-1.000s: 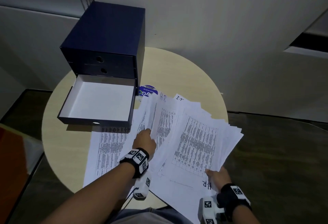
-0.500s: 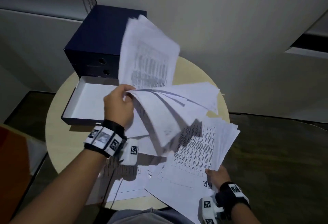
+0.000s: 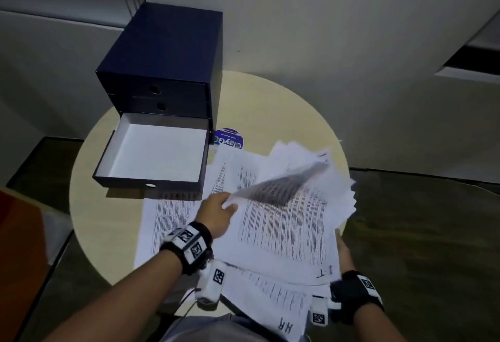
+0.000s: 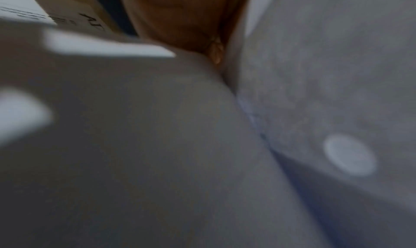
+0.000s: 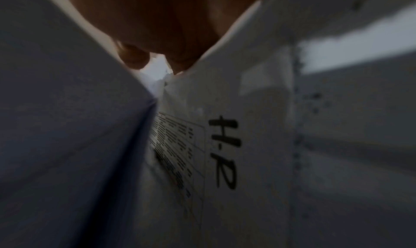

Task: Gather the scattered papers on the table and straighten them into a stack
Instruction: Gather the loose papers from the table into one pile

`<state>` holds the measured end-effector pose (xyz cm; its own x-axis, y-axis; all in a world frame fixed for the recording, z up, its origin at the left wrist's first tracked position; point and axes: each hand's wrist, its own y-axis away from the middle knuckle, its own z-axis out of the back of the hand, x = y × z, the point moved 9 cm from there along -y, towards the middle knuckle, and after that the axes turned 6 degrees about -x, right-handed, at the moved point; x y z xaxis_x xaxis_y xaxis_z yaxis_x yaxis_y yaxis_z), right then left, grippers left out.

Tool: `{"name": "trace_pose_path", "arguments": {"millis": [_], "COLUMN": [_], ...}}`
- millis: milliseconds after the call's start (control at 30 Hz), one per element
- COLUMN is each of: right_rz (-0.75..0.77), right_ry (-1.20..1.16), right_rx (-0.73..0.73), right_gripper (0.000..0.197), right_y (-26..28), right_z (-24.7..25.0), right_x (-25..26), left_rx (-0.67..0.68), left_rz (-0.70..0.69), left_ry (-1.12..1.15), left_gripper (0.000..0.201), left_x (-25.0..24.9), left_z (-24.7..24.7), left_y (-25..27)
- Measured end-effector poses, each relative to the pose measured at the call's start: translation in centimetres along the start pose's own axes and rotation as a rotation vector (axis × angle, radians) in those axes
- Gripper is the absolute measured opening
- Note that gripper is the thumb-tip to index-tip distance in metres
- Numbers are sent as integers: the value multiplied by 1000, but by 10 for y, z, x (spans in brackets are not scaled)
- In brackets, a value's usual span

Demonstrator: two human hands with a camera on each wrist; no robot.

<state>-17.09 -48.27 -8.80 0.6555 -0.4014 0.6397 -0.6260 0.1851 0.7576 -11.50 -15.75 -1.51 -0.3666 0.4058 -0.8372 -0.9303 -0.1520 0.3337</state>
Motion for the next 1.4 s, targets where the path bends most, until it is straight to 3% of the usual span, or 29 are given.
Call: {"name": "trace_pose_path", "arguments": {"millis": [33,67,133,200,267,300,333,467,500,533,600,633,733,833,900,1000,1067,1133,1300,1400], "right_rz": [-7,-9,5,3,95,103,89,43,19,10,39,26,41,46,43,58,60,67,55,74], "right_ry": [-25,-32,-4,140,304,378,457,522,555,596,632,638,605,627,669,715,742,739,721,748], "right_rx": [-8,-24,43,71,21,-18,-54,-123,-125,-126,-147,-173,-251,-309,-322,-321,-328,-334,-346,-351], "right_gripper": [58,59,57,69,46,45,52,113,112,93,33,29,35,27,23,24,22,21,30,22], "right_y": [-1,-6,-9,-13,-16,-18,-23,-38,-35,-30,-30,-30,-37,-33,-35,-39,-36,-35,-42,-38], "right_z": [0,7,8,10,15,20,26,26,21,16,12,14,28,44,53,58,56,54,58,58], "right_x": [-3,-8,-16,-23,-22,-23,-28,-39,-40,-39,-32,-31,-33,-28,-24,-21,-20,-16,-19,-15], "left_rx": [18,28,73,112,147,154,150,227,273,313,370,382,209,-79,-275,-461,-408,-287,-146,-164], "left_rz": [27,58,119,143,183,205,229,280,280,284,275,247,111,145,243,428,564,597,468,379], "left_ry": [-82,-142,-148,-133,-42,6,41,80,91,111,113,93,-70,-247,-453,-542,-482,-527,-571,-516], "left_gripper": [11,19,48,77,95,96,93,72,71,71,68,62,25,11,23,77,103,109,89,80], "left_x": [9,20,37,46,55,58,62,59,57,53,46,40,35,64,90,125,148,156,135,115], "left_z": [-9,-15,-21,-23,-23,-23,-22,-39,-51,-62,-79,-84,-67,-21,21,74,82,72,38,30], "left_y": [4,5,7,6,1,-3,-7,-6,-3,0,6,8,2,-8,-6,9,13,10,5,8]}}
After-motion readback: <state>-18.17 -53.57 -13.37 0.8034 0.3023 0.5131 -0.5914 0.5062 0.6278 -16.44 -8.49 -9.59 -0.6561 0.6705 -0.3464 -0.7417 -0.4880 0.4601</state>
